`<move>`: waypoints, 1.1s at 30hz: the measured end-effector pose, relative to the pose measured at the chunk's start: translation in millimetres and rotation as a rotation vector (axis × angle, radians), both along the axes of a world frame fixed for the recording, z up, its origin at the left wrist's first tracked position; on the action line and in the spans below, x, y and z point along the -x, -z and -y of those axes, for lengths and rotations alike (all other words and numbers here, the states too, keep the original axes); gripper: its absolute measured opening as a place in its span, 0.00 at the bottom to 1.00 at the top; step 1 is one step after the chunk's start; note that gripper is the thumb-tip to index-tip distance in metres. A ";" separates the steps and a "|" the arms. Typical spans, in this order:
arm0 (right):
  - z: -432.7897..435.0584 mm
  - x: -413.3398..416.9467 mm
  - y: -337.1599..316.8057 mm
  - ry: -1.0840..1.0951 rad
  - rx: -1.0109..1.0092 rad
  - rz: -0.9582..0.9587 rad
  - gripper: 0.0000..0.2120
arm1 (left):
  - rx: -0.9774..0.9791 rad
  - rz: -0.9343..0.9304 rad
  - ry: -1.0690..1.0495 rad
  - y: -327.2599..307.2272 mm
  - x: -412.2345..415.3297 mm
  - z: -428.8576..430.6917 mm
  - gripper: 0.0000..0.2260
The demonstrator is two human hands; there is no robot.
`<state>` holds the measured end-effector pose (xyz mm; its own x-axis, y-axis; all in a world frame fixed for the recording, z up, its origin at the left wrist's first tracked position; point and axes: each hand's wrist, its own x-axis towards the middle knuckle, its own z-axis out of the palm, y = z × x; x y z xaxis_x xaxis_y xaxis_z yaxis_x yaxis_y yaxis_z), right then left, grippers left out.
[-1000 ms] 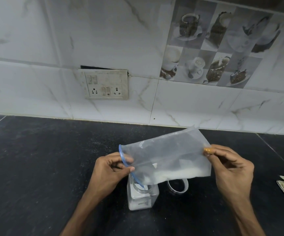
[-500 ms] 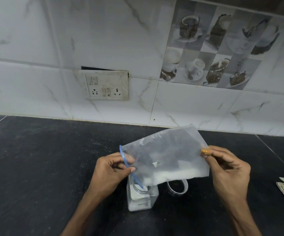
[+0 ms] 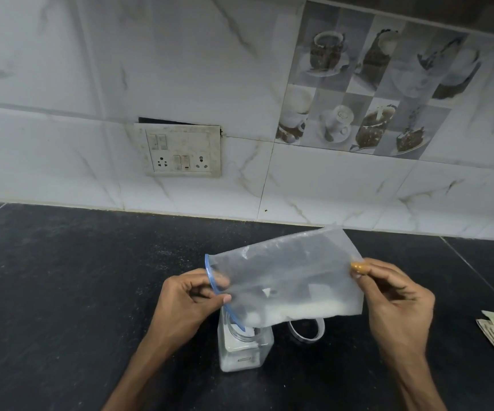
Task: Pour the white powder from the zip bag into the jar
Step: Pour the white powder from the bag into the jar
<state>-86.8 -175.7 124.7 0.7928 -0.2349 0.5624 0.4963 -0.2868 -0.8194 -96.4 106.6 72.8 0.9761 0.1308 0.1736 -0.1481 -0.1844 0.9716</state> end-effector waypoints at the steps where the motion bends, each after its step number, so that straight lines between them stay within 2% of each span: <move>1: 0.2 0.2 0.2 -0.006 0.013 0.000 0.12 | 0.000 -0.002 -0.004 0.2 -0.1 -0.7 0.10; 24: -1.2 -1.7 -3.8 0.008 -0.016 0.031 0.12 | 0.021 -0.012 0.010 5.9 0.0 1.0 0.11; 33: -5.9 1.3 -4.8 -0.030 0.006 0.042 0.15 | 0.011 -0.011 0.000 5.1 1.4 2.8 0.12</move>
